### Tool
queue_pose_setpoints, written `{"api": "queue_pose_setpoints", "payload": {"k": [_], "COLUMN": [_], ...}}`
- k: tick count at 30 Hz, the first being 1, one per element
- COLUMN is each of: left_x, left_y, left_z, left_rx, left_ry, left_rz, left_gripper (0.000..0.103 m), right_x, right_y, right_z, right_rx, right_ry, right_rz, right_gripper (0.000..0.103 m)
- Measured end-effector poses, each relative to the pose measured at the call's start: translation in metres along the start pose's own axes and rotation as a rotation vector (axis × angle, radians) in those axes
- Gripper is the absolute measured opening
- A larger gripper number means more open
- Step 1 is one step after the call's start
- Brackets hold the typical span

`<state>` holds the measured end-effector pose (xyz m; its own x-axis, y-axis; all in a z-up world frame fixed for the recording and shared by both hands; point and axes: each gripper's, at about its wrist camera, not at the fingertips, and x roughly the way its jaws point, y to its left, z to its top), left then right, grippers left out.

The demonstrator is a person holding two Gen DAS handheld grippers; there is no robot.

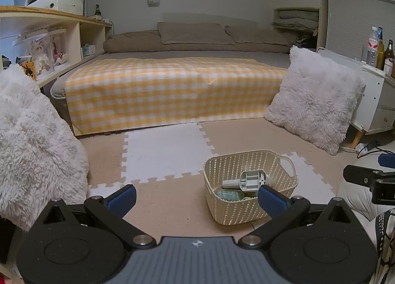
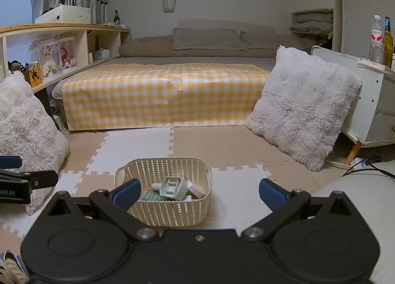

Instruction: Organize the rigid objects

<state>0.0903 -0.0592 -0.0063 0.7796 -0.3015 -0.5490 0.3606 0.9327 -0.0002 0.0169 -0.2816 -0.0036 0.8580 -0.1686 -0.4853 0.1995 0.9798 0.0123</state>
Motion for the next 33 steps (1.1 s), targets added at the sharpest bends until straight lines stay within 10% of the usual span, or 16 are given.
{"api": "queue_pose_setpoints", "payload": {"k": [33], "left_x": [0.0001], "left_y": [-0.0002], "left_z": [-0.0005], "left_rx": [0.003], "left_ry": [0.001], "left_rz": [0.001], "left_gripper": [0.103], "right_x": [0.0001], "right_y": [0.0033], "right_z": [-0.002], "right_rx": [0.004], "right_ry": [0.004], "right_rz": [0.009], "right_gripper": [0.103]}}
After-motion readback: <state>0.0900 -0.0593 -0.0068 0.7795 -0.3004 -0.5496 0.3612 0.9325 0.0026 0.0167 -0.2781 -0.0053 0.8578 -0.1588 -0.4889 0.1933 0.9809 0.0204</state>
